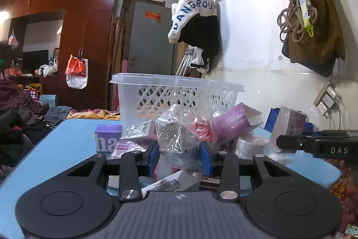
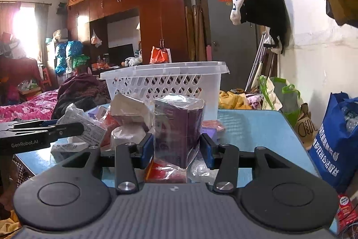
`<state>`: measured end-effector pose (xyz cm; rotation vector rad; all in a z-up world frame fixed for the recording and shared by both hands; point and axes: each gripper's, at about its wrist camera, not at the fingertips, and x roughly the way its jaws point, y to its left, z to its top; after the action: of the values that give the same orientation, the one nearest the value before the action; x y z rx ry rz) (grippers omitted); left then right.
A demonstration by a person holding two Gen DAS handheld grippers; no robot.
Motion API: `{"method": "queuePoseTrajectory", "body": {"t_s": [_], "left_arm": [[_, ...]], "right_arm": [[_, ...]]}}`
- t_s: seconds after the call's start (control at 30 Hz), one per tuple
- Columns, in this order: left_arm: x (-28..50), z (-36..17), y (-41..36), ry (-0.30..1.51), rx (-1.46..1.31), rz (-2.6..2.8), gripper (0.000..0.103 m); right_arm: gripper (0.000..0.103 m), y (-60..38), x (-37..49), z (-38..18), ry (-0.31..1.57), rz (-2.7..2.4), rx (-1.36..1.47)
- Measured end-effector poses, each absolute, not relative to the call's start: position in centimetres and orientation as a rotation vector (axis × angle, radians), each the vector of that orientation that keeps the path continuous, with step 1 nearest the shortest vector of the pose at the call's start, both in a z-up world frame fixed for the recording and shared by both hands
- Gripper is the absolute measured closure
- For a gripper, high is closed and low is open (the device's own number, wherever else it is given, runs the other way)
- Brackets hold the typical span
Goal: Organize objects
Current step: 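Lift both items over the white basket and open both grippers to drop them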
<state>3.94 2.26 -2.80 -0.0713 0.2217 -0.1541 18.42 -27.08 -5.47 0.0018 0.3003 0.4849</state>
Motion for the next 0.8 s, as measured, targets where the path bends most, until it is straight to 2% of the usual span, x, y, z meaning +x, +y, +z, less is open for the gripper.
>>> {"method": "queuePoseTrajectory", "body": {"t_s": [0.53, 0.8], "left_arm": [[5.1, -2.5, 5.3, 0.222, -0.237, -0.205, 0.062], [7.2, 2.7, 6.4, 0.141, -0.269, -0.217, 0.062]], "right_arm": [[0.054, -28.1, 18.6, -4.5, 0.282, 0.491, 0.04], [0.054, -26.0, 20.5, 0.5, 0.213, 0.501, -0.032]]}}
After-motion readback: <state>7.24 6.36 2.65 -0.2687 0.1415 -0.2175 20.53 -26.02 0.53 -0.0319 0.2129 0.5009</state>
